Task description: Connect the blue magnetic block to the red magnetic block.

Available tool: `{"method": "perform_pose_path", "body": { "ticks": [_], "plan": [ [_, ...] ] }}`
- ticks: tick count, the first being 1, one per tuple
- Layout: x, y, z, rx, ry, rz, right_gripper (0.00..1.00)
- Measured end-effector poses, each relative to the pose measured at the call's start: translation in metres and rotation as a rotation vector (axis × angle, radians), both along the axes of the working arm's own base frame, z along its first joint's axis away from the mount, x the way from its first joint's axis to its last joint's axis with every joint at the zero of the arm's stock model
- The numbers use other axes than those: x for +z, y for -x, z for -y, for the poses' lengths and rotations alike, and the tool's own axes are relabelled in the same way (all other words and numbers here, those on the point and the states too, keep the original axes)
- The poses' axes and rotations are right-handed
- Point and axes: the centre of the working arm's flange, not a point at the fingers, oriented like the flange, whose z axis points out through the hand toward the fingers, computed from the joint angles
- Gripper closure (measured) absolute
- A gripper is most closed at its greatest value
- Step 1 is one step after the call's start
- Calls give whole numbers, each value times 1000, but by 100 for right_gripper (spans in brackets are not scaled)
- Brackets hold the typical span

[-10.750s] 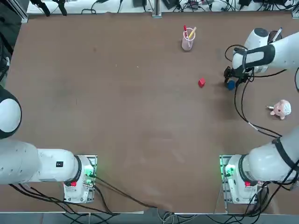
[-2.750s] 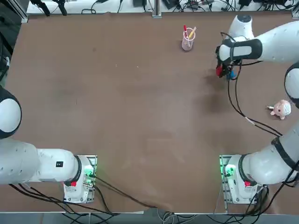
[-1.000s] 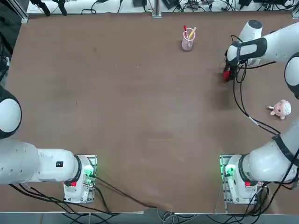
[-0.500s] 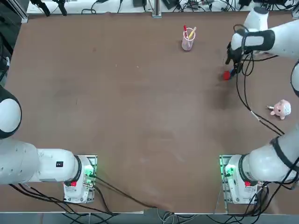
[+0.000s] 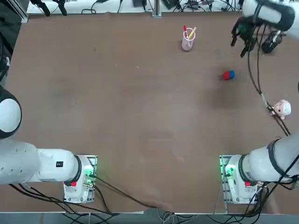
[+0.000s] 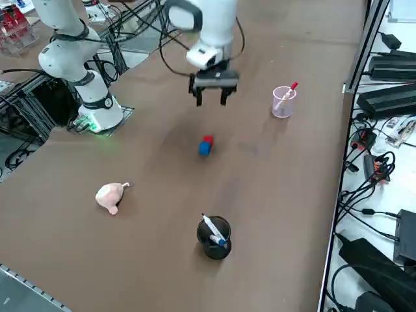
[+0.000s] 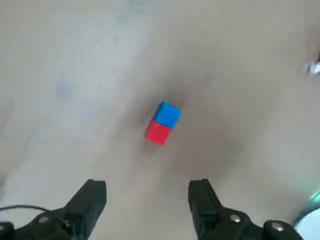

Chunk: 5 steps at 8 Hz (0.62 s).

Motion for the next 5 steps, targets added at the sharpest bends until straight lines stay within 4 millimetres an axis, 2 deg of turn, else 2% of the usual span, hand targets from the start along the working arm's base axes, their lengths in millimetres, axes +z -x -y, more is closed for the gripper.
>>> {"method": "perform_pose_path", "body": {
  "ticks": [3, 5],
  "plan": [
    [81, -12, 10, 441, -73, 25, 0],
    [111, -8, 11, 617, -87, 70, 0]
  ]
}}
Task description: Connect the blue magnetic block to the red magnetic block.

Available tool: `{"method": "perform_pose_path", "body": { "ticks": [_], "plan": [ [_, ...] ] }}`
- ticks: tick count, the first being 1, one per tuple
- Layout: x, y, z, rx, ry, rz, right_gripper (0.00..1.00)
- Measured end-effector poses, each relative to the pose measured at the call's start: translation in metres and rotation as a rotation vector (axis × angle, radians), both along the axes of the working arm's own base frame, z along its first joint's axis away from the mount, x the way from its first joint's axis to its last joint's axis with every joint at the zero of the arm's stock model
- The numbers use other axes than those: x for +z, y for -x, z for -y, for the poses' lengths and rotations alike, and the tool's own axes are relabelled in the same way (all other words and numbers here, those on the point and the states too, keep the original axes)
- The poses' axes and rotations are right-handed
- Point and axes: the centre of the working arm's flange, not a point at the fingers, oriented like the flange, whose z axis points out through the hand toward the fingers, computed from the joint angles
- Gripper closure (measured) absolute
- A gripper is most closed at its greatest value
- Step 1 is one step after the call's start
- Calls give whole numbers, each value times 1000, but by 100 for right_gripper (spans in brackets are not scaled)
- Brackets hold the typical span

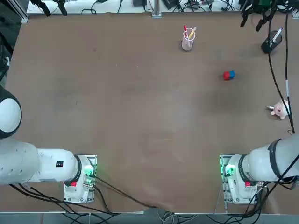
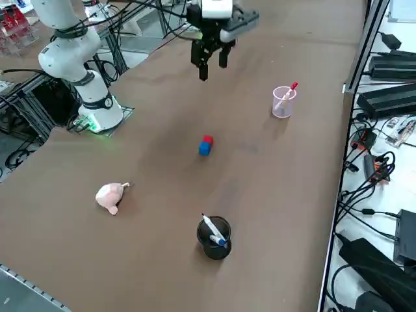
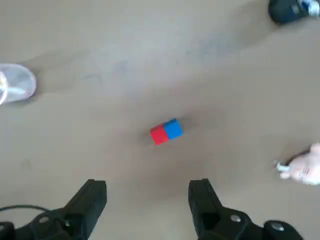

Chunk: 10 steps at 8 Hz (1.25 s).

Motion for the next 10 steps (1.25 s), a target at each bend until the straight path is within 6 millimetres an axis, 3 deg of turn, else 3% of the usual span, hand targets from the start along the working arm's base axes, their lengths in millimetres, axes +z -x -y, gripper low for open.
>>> {"method": "perform_pose_path", "body": {
  "ticks": [4, 6, 8, 10],
  "plan": [
    [75, 31, -10, 104, -38, 109, 0],
    [104, 62, -22, 163, -46, 88, 0],
    [117, 87, -27, 274, -51, 95, 0],
    [119, 100, -28, 345, -55, 96, 0]
  ]
}}
